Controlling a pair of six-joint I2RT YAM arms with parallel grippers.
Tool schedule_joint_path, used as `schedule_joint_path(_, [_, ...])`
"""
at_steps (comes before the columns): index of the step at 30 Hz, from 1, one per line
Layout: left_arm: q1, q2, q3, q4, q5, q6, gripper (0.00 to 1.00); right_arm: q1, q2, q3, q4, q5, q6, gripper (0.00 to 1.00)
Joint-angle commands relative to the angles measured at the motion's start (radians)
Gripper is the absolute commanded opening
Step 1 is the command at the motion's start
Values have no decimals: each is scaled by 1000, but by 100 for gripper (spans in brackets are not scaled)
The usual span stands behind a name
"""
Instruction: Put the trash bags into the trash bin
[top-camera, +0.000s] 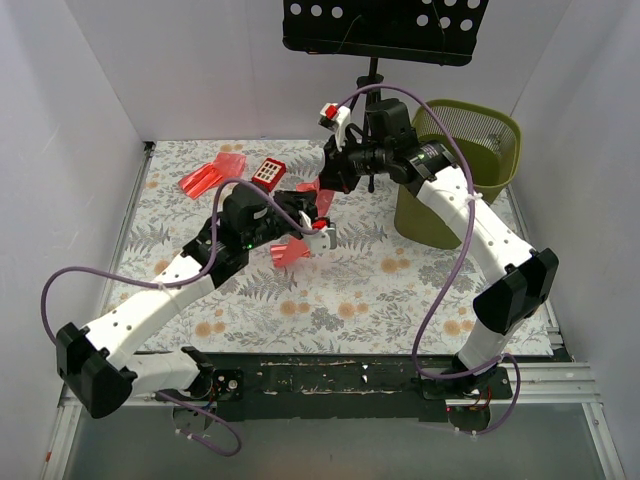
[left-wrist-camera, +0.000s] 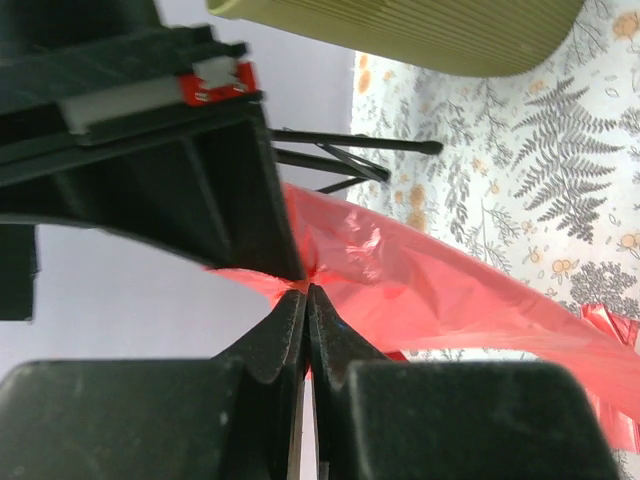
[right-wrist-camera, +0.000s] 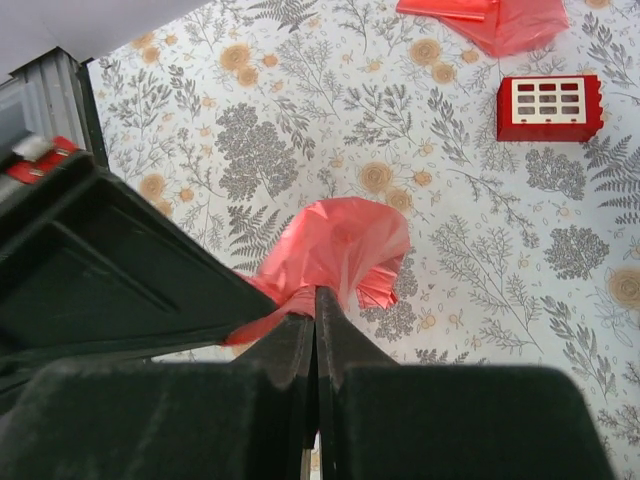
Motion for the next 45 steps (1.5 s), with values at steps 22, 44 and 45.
schedule_joint_path(22, [-65,-123,-71,-16,82,-35,0,-46,14,66,84,32,-1,1])
schedule_joint_path(44, [-67,-135,-114,176,-137,-52,0,-37,-141,-29,-17,-174,-380,41])
schedule_joint_path(45, [-67,-134,-113,176,-139,-51,0,-35,-138,-28,-25,-171,-390,41])
